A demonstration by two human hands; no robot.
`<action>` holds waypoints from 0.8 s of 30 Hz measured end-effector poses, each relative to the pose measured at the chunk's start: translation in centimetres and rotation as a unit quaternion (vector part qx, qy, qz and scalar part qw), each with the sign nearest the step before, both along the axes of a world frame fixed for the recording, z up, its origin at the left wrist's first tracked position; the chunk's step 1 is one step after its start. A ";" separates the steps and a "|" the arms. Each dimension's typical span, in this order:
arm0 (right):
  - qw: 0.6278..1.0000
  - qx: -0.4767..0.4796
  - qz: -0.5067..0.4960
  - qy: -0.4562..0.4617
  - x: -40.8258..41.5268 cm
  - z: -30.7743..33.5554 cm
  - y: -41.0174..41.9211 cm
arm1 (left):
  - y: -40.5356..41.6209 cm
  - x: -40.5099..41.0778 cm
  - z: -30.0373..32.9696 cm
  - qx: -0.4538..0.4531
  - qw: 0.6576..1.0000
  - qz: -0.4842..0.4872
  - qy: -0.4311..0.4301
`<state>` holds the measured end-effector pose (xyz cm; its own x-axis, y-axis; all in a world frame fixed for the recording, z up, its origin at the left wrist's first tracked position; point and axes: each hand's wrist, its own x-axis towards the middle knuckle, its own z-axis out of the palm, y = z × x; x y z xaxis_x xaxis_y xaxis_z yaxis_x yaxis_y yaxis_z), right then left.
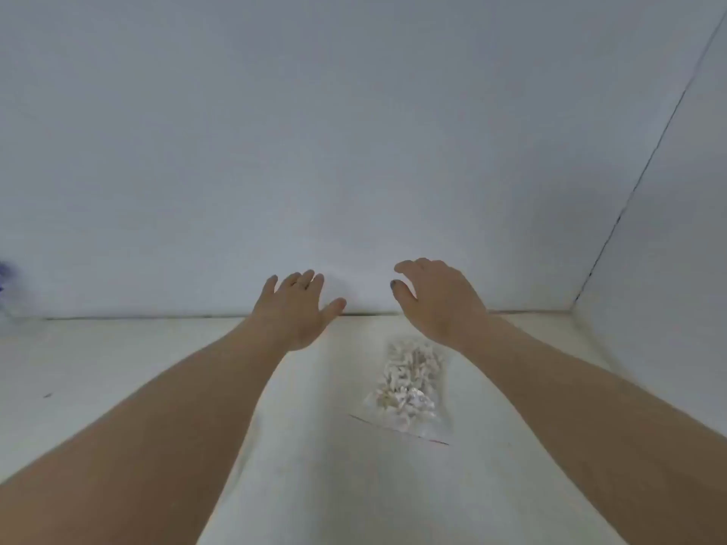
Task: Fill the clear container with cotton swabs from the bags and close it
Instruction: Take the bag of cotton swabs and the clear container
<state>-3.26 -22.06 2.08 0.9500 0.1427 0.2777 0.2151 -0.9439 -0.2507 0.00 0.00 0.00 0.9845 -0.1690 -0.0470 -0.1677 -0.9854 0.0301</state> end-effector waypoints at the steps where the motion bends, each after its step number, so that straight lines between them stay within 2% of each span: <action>1: 1.000 0.012 0.004 0.012 -0.3 -1.5 0.6 | 0.3 -0.3 -1.4 0.005 1.000 0.015 0.014; 8: 0.994 0.096 0.043 0.029 -3.8 -9.7 6.0 | 6.5 -4.6 -7.0 0.070 0.980 0.160 0.098; 13: 0.993 0.088 0.066 0.051 -8.4 -12.3 9.3 | 12.8 -9.4 -9.9 0.004 0.960 0.259 0.110; 18: 0.989 0.098 0.070 0.080 -10.9 -13.1 11.0 | 13.1 -12.2 -9.6 -0.072 0.961 0.258 0.070; 22: 0.969 0.209 0.048 0.122 -13.3 -13.0 11.1 | 10.4 -13.7 -8.5 -0.073 0.965 0.237 0.082; 24: 0.941 0.302 0.017 0.151 -14.6 -13.4 10.8 | 8.5 -14.1 -8.6 -0.100 0.966 0.218 0.097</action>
<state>-17.85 -11.24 -11.28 0.9964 0.0762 0.0362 0.0750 -0.6033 -0.7940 -14.12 8.54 -8.57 0.9401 0.2349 -0.2470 0.2900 -0.9321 0.2172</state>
